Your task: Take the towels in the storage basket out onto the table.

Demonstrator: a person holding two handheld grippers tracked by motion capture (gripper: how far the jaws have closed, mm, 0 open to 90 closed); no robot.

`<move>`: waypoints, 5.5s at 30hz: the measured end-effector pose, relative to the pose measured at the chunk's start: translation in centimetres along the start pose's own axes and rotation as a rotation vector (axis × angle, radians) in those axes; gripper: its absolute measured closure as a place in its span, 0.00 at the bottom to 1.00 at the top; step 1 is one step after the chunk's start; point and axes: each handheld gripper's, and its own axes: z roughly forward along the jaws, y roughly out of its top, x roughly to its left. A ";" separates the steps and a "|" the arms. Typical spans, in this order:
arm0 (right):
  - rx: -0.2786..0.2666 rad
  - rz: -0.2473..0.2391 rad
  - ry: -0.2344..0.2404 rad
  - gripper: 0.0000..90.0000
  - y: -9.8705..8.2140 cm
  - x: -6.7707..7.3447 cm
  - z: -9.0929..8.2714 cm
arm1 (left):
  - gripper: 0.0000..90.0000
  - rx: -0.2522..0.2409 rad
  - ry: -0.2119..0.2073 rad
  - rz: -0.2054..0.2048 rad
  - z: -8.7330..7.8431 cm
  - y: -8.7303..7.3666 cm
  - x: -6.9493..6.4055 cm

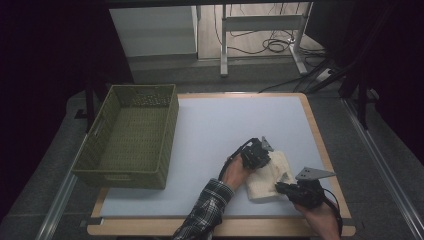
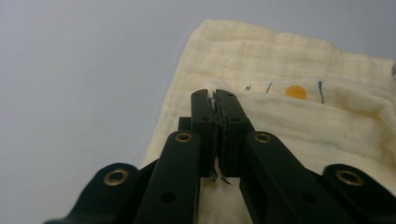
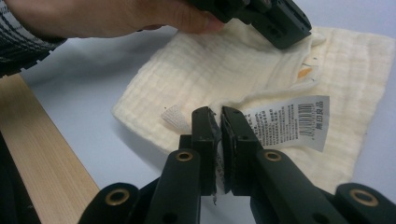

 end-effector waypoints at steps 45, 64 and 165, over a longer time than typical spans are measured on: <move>-0.071 0.071 -0.140 0.83 1.6 -3.0 -5.1 | 0.23 -0.099 0.150 -0.233 -7.0 -5.6 3.3; 0.072 0.034 -0.170 0.72 2.0 -2.9 0.7 | 0.12 -0.017 0.211 -0.310 -10.4 -14.4 1.6; 0.061 0.048 -0.234 0.72 0.1 -3.2 -3.0 | 0.43 -0.092 0.083 -0.211 -6.9 -5.3 1.8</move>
